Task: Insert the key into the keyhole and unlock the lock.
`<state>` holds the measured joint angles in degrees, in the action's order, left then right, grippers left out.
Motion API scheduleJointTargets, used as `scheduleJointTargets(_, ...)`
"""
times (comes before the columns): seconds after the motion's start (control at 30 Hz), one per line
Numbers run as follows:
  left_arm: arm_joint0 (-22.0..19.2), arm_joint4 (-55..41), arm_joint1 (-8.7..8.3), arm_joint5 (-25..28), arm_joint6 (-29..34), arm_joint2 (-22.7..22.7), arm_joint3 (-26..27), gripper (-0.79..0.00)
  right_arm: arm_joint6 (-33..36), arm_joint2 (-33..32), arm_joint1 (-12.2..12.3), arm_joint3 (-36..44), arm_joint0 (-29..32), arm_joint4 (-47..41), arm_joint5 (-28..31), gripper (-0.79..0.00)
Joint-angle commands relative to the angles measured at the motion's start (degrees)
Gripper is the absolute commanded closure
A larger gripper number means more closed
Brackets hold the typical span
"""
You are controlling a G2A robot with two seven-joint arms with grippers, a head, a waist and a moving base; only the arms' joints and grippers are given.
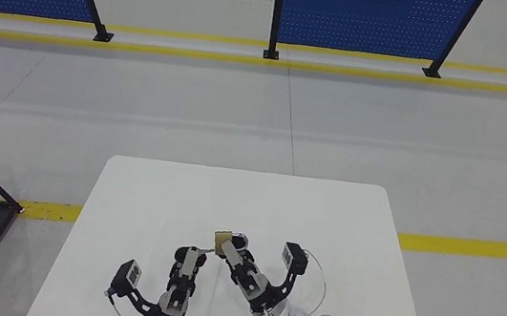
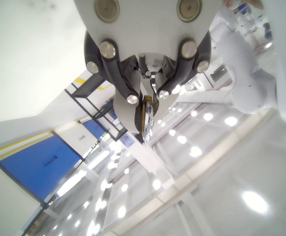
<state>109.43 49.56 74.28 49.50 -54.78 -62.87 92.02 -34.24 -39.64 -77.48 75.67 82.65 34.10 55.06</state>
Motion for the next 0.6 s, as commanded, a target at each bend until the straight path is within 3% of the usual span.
scheduleJointTargets(0.0, -0.2, -0.1, 0.16, -0.3, -0.3, 0.2, 0.1, 0.000, 0.0, 0.0, 0.0, 0.0, 0.0, 0.0, 0.0, 0.000)
scheduleJointTargets(0.57, -0.5, -0.4, 0.97, 0.0, 0.0, -0.2, -0.8, 0.000, 0.0, 0.0, 0.0, 0.0, 0.0, 0.0, 0.0, 0.000)
